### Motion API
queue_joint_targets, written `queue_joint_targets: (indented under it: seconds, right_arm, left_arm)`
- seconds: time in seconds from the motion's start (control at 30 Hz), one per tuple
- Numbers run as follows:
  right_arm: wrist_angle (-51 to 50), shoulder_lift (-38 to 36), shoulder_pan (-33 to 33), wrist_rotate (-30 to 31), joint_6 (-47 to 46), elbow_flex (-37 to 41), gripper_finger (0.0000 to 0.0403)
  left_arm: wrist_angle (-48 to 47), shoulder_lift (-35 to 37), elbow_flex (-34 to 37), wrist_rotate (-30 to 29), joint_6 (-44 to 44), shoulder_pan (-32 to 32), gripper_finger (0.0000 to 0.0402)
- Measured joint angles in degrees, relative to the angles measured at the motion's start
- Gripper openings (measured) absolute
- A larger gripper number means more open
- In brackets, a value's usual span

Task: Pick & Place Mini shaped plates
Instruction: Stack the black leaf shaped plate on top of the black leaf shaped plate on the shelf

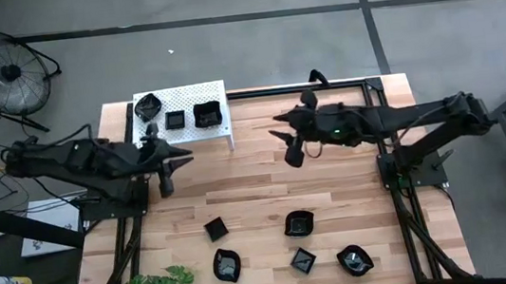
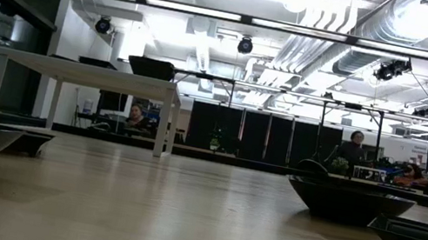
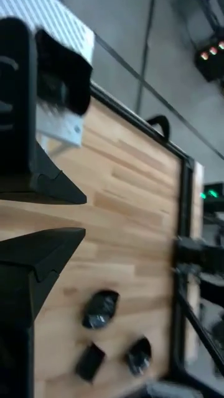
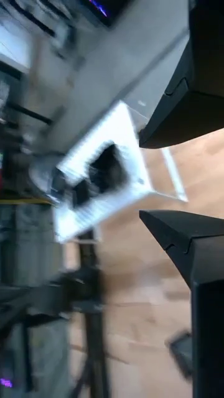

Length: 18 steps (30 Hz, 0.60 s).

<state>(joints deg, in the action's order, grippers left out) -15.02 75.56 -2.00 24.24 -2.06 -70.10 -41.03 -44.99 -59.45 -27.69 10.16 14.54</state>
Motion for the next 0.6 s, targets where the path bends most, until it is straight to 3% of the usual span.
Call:
queue_joint_targets:
  seconds: [0.27,0.47,0.6]
  right_arm:
    - [-17.05,6.94,0.00,-13.97,-9.64,-6.35,0.0167]
    - [-27.30,8.83,-0.15,-25.97,-17.95,-4.87,0.0167]
    - [-27.71,8.93,-2.15,-31.78,-21.99,-0.86,0.0167]
  left_arm:
    - [5.04,7.37,7.94,-1.97,0.17,5.53,0.0068]
    - [4.95,9.75,8.58,-3.20,-2.11,8.53,0.0068]
    - [4.99,10.28,8.58,-3.84,-3.90,9.45,0.0068]
